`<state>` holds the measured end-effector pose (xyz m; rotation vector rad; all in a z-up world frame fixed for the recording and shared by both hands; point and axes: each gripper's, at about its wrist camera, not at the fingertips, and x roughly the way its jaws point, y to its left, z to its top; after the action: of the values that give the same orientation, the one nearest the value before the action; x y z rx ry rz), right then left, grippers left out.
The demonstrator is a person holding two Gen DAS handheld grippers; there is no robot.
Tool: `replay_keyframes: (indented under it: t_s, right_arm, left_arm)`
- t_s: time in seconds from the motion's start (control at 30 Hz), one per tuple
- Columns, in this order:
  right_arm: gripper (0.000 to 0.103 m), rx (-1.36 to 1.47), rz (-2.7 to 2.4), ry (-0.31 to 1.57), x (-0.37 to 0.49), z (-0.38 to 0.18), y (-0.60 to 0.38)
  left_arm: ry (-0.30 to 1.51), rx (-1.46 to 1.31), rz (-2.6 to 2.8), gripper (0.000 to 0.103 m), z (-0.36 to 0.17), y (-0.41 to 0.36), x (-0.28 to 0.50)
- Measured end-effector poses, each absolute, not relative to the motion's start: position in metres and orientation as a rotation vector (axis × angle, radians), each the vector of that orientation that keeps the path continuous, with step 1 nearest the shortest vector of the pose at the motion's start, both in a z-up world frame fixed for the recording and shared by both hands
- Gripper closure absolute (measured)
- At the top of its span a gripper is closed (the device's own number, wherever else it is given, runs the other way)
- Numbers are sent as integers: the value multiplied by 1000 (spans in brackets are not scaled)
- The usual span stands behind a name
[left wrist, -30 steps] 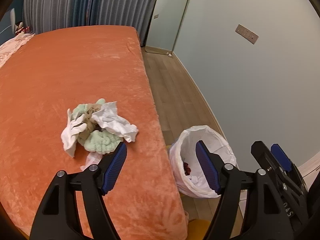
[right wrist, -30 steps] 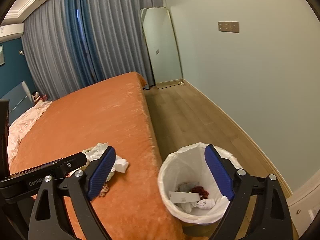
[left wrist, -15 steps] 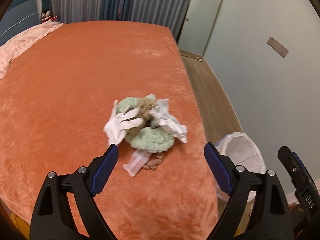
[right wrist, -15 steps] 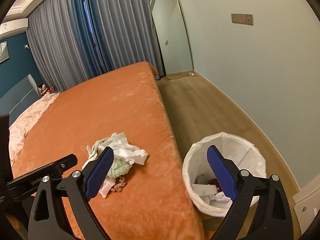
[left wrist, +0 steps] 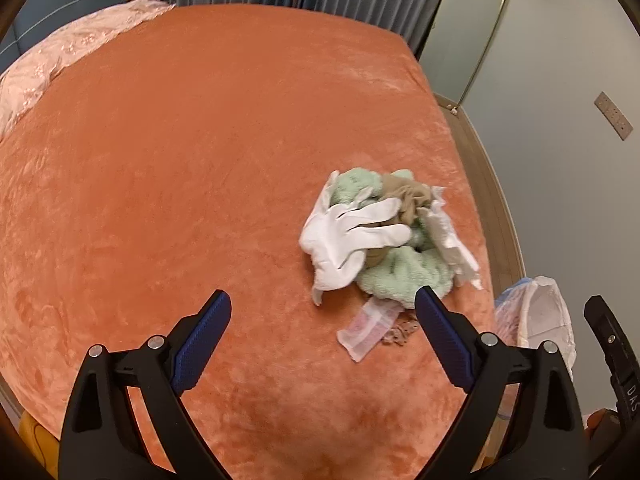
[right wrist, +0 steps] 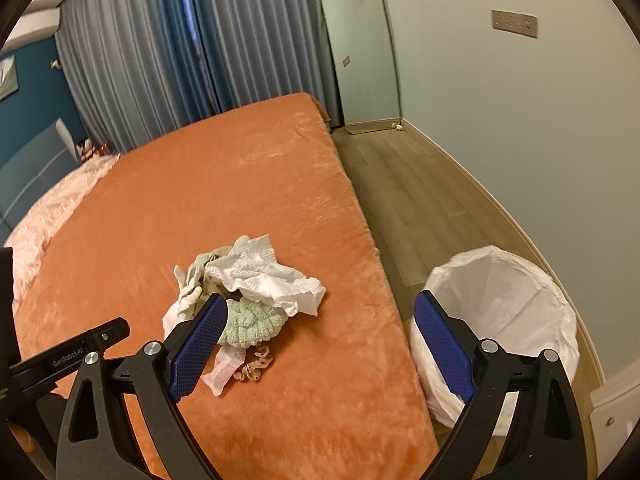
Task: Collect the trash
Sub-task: 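Grasp the white tissue with the right gripper while the left grasps a white sock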
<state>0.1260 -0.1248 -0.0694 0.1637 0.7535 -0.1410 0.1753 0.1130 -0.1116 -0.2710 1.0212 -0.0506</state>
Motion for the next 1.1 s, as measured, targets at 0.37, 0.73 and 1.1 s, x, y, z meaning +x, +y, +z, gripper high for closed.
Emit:
replay_keyframes:
  t_s: [0.37, 0.73, 1.1]
  right_arm:
    - [13, 77, -62, 836, 196, -123, -84]
    - [15, 108, 1, 968, 252, -170, -76]
    - [81, 236, 51, 1066, 255, -187, -89]
  left_arm:
    - [1130, -350, -14, 14, -155, 121, 233]
    - [1217, -458, -117, 41, -192, 109, 271]
    - [1235, -457, -167, 88, -195, 118, 263]
